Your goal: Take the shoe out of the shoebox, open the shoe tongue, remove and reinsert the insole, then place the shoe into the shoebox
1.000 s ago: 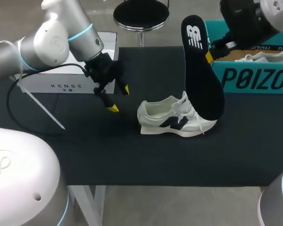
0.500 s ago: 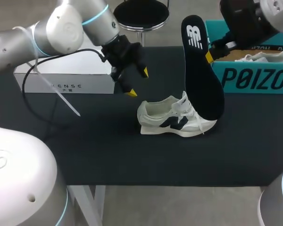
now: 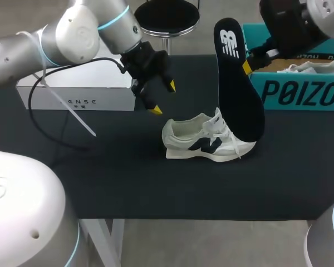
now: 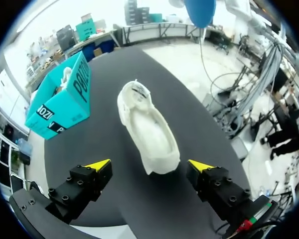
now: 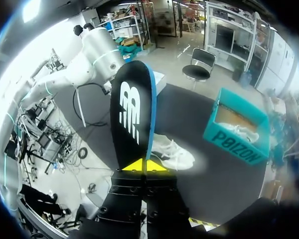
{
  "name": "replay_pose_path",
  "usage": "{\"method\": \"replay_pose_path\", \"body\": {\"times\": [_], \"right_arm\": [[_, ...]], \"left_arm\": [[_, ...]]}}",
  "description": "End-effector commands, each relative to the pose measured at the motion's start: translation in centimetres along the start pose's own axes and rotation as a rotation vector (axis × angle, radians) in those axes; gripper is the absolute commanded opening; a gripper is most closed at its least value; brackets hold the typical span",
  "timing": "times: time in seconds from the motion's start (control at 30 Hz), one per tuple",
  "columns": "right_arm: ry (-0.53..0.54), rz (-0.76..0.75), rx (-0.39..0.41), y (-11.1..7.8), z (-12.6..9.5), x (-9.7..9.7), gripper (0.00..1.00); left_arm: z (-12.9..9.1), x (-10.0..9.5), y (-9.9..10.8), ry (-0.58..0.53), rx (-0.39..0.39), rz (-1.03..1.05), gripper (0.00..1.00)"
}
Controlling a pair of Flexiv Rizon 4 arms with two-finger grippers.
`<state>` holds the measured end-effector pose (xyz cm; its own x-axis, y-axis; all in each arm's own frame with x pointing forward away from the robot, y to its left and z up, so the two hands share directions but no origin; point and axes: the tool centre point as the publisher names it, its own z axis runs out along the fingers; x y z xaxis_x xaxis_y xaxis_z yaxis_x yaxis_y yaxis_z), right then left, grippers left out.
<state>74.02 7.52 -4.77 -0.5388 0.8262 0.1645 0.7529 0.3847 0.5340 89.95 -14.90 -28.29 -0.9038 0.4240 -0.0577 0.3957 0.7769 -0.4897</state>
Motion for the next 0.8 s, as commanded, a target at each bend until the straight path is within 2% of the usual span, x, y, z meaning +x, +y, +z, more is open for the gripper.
{"method": "replay_pose_path", "body": {"times": [0.03,0.13,0.2,0.33,0.5,0.8], "right_arm": [[0.0,0.001,0.006,0.3,0.2,0.0,0.0],[0.0,0.001,0.006,0.3,0.2,0.0,0.0],[0.0,0.001,0.006,0.3,0.2,0.0,0.0],[0.0,0.001,0.006,0.3,0.2,0.0,0.0],[0.0,0.001,0.006,0.3,0.2,0.0,0.0],[0.0,0.001,0.006,0.3,0.2,0.0,0.0]], "left_arm": [[0.1,-0.4,-0.4,0.018,-0.031,0.016,1.0],[0.5,-1.6,-1.0,0.077,-0.11,-0.058,1.0],[0.9,-2.3,-1.7,0.083,-0.195,-0.096,1.0],[2.1,-3.2,-2.8,0.108,-0.28,-0.141,1.0],[3.8,-3.8,-3.2,0.099,-0.317,-0.22,1.0],[5.8,-3.0,-2.5,0.075,-0.287,-0.25,1.0]]}}
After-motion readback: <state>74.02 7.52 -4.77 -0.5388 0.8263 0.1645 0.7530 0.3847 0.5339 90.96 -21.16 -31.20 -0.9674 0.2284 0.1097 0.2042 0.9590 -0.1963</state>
